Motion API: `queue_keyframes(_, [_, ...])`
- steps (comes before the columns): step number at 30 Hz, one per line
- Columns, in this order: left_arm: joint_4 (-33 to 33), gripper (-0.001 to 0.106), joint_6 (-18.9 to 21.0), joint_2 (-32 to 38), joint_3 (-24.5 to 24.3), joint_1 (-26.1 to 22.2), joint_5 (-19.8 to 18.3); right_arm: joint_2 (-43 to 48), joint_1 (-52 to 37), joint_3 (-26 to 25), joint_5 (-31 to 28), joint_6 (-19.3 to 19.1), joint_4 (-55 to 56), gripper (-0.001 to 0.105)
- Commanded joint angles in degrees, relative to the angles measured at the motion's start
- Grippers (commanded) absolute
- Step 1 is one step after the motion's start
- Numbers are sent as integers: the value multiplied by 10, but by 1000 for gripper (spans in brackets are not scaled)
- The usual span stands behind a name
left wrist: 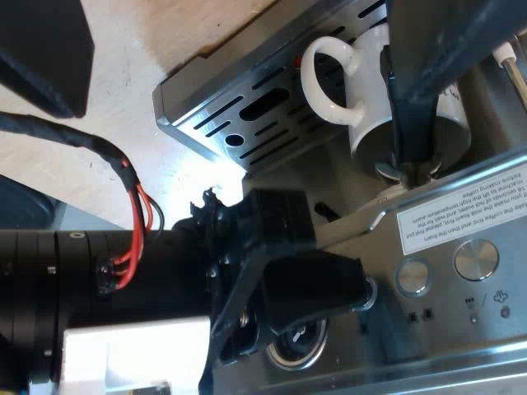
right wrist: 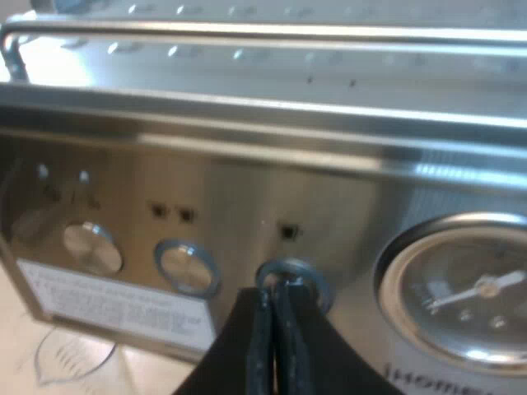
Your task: Place mug into machine
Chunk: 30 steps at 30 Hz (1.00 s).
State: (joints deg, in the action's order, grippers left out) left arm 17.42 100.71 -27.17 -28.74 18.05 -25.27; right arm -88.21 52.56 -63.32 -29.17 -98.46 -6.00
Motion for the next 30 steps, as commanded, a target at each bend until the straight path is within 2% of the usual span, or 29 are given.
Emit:
queue_keyframes(1, [-10,86,9,1,-5,3,-7,2,-3,-6,16,-6,12,0])
queue_keyframes(13, [-10,86,10,1,-5,3,-7,-19,-3,-6,-7,-3,-9,0])
queue_keyframes(19, [-10,86,10,1,-5,3,-7,-25,-2,-6,-102,-3,-47,0])
queue_keyframes(30, [-10,86,10,1,-5,3,-7,-24,4,-6,-122,-3,-66,0])
